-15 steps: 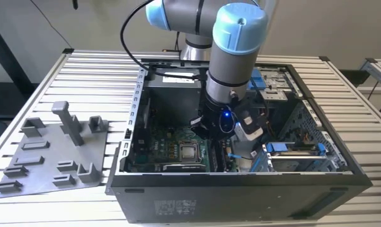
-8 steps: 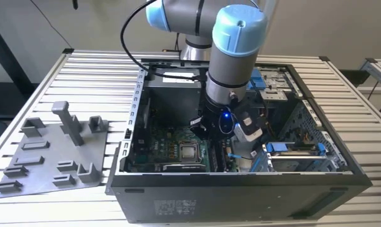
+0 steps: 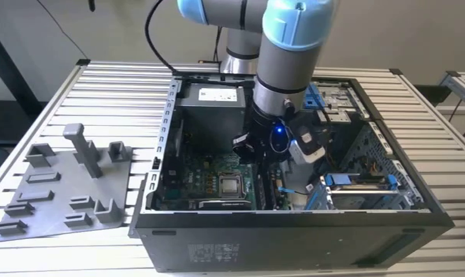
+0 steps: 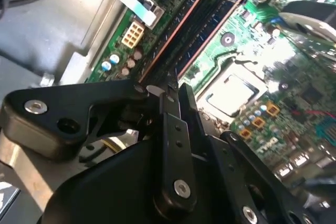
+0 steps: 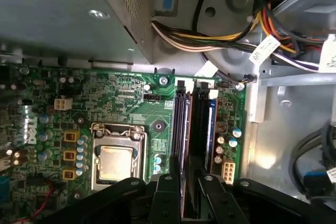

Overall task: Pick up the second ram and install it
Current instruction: 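Insert the second ram into the second slot, then press down the second ram until it locks into place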

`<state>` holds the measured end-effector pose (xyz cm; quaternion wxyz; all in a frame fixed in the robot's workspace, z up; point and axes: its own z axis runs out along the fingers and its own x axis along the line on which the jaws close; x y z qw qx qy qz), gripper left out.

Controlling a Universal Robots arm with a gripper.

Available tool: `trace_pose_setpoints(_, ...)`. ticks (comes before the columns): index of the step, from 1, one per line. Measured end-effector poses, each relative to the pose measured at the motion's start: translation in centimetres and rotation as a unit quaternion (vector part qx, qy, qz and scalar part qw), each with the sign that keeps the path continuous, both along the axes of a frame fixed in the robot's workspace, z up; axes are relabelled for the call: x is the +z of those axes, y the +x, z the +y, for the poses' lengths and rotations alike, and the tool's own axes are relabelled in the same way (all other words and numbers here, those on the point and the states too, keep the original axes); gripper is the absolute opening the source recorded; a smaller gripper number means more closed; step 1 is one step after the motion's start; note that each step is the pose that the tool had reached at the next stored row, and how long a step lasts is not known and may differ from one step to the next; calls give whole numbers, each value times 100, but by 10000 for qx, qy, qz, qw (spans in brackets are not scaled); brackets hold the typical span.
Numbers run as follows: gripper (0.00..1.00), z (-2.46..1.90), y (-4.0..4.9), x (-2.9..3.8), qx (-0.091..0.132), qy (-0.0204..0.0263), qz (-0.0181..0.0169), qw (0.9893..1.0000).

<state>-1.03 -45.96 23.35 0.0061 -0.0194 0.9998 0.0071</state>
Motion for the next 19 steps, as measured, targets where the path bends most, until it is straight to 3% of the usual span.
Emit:
trace_pose_setpoints(4, 22, 0, -1, 86, -18, 20, 0, 10000)
trace_pose_setpoints(8, 22, 0, -4, 86, -18, 22, 0, 10000)
trace_pose_setpoints(12, 11, 0, -8, 86, -18, 21, 0, 10000)
trace_pose_setpoints(19, 11, 0, -23, 86, -18, 21, 0, 10000)
